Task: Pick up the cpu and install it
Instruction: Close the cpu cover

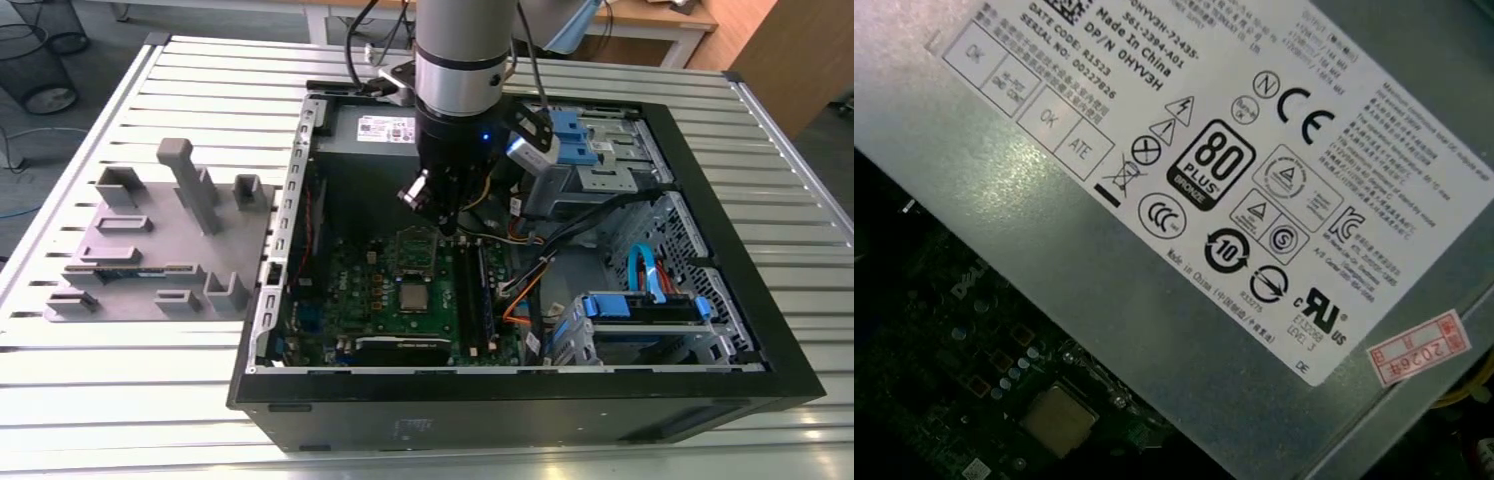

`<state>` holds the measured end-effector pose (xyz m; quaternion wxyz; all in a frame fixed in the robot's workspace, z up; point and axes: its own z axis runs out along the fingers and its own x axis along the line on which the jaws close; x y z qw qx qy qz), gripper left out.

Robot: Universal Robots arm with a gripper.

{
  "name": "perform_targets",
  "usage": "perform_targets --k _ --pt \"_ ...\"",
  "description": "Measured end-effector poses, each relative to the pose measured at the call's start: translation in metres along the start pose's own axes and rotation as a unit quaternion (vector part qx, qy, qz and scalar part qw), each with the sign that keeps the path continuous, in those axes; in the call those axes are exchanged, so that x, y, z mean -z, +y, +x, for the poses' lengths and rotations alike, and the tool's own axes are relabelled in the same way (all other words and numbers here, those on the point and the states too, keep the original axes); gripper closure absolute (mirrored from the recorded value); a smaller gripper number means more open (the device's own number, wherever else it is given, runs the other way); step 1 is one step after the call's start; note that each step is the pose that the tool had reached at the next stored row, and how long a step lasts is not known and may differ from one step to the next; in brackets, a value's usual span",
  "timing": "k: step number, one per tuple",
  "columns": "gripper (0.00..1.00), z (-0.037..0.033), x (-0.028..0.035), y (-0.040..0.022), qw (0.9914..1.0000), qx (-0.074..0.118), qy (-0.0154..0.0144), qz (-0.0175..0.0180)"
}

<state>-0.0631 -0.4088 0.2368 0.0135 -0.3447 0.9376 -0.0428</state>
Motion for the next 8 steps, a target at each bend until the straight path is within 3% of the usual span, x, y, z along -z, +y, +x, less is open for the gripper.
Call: perform_targets --k 8 --pt "0.89 0.0 0.0038 -0.0004 0.99999 0.004 -0.0003 0.0002"
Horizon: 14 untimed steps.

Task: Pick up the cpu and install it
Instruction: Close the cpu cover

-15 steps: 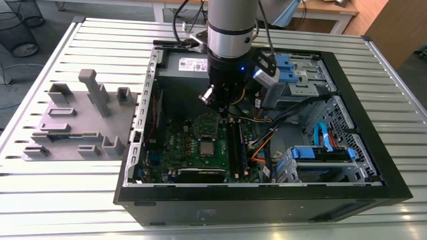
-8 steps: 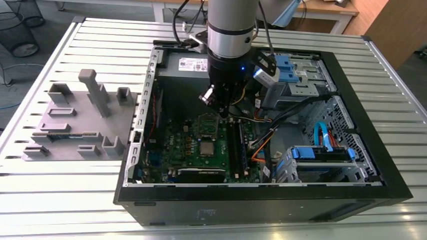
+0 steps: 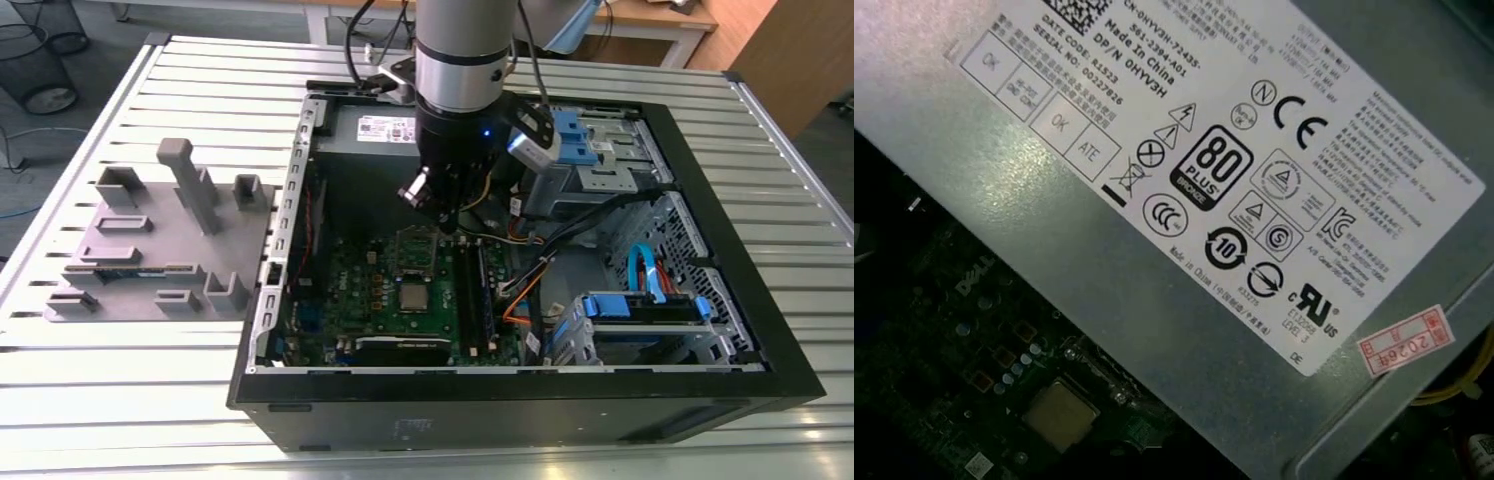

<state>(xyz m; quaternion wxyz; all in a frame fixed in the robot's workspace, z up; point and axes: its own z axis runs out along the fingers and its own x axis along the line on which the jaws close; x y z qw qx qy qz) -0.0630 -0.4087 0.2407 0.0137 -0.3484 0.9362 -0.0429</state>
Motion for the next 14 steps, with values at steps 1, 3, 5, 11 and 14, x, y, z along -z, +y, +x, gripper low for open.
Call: perform_targets --k 1,3,5,11,14 --pt "0.89 0.0001 0.0001 0.0 1.0 0.001 0.0003 0.0004" --pt "0.89 0.0001 0.0001 0.0 0.99999 0.005 0.001 0.0016" --pt "0.89 0.0001 0.0002 0.0 0.99996 0.008 0.0018 0.0028" --pt "0.89 0.0003 0.0005 0.0001 0.99981 0.019 0.0022 0.0044" --pt "0.89 0.0012 0.0007 0.0009 0.99972 0.023 0.0019 0.0045"
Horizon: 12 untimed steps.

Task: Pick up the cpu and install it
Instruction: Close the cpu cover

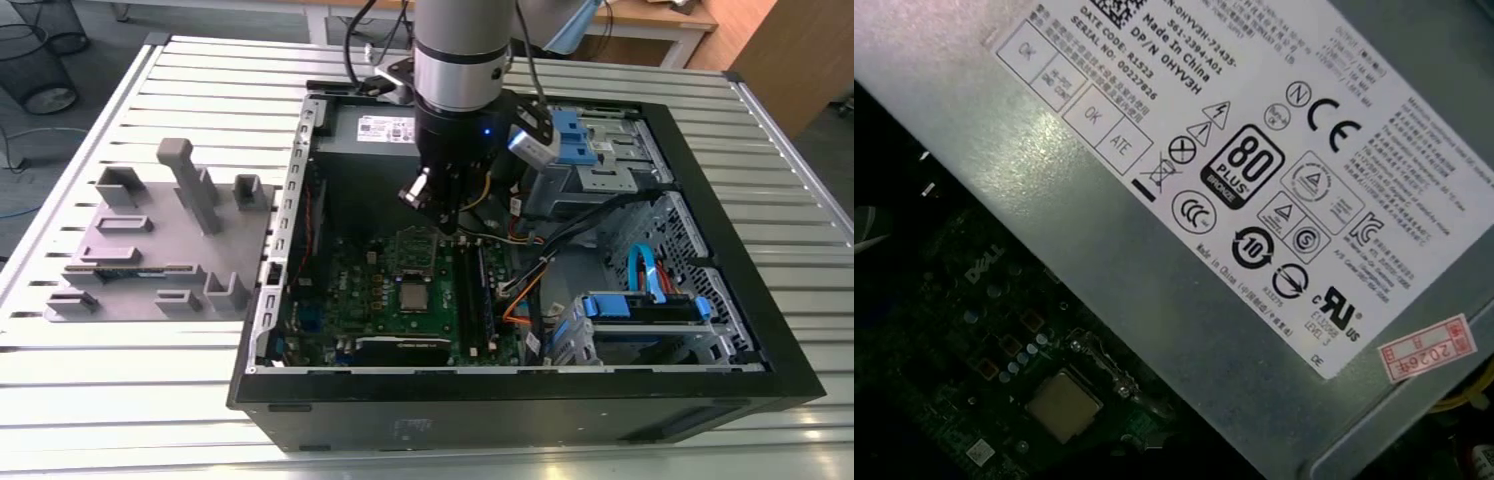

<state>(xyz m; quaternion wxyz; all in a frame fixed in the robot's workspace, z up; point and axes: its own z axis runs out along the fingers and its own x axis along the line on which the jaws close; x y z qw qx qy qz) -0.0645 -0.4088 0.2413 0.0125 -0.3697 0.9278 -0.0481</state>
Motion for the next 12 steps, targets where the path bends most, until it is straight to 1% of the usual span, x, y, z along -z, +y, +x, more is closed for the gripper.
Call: perform_targets --k 5,10,12 --pt "0.89 0.001 0.0 0.0009 0.99999 0.005 -0.0005 0.0003" --pt "0.89 0.0011 0.0018 0.0008 0.99995 0.009 0.0022 0.0033" --pt "0.89 0.0011 0.0024 0.0007 0.99994 0.009 0.0026 0.0039"
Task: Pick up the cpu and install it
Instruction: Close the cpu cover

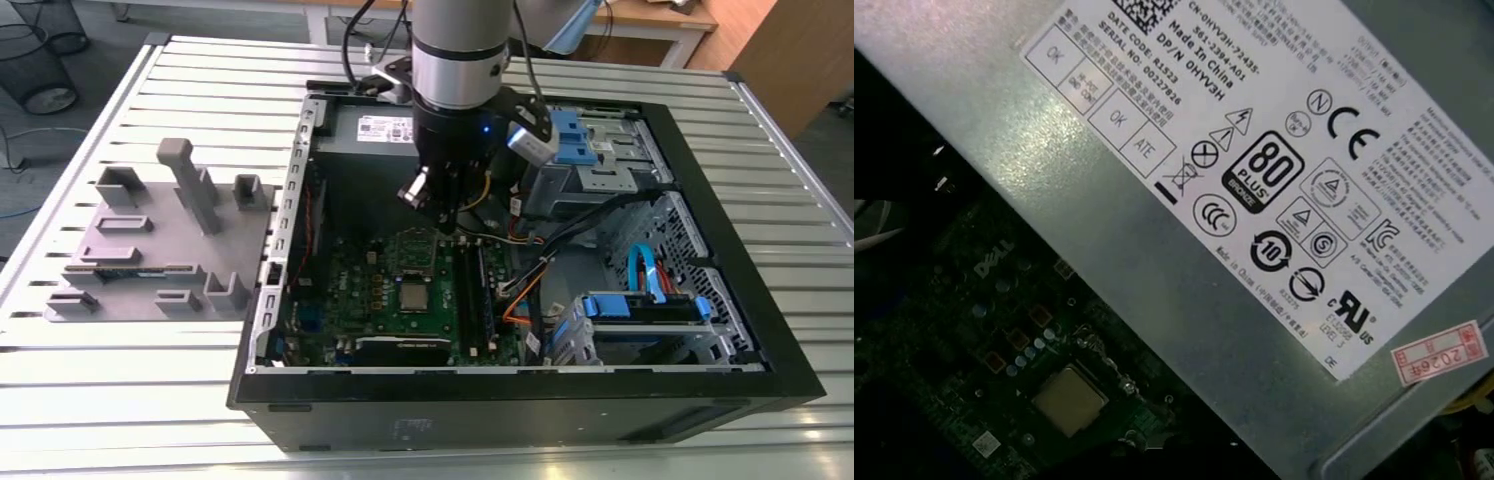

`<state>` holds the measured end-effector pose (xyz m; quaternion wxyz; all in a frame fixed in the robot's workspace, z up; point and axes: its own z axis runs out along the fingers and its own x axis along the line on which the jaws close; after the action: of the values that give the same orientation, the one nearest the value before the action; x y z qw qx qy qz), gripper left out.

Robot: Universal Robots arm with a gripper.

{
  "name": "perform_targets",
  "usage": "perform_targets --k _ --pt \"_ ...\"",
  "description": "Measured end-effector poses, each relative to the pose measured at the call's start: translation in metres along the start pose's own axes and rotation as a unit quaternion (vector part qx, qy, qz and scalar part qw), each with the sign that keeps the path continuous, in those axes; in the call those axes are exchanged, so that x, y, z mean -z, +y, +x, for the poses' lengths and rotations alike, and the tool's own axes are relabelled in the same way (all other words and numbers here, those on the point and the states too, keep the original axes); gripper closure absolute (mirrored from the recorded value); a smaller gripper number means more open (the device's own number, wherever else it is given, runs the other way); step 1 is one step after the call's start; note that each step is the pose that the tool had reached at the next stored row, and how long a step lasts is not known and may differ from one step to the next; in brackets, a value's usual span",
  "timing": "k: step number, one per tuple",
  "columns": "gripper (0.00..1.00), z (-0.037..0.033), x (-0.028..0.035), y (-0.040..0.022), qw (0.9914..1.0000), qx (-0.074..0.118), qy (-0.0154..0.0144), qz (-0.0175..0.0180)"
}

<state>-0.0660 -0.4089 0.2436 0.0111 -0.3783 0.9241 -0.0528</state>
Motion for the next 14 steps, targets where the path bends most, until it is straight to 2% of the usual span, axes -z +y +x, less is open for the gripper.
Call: perform_targets --k 14 --pt "0.89 0.0008 0.0032 -0.0011 1.0 0.002 0.0012 0.0015"
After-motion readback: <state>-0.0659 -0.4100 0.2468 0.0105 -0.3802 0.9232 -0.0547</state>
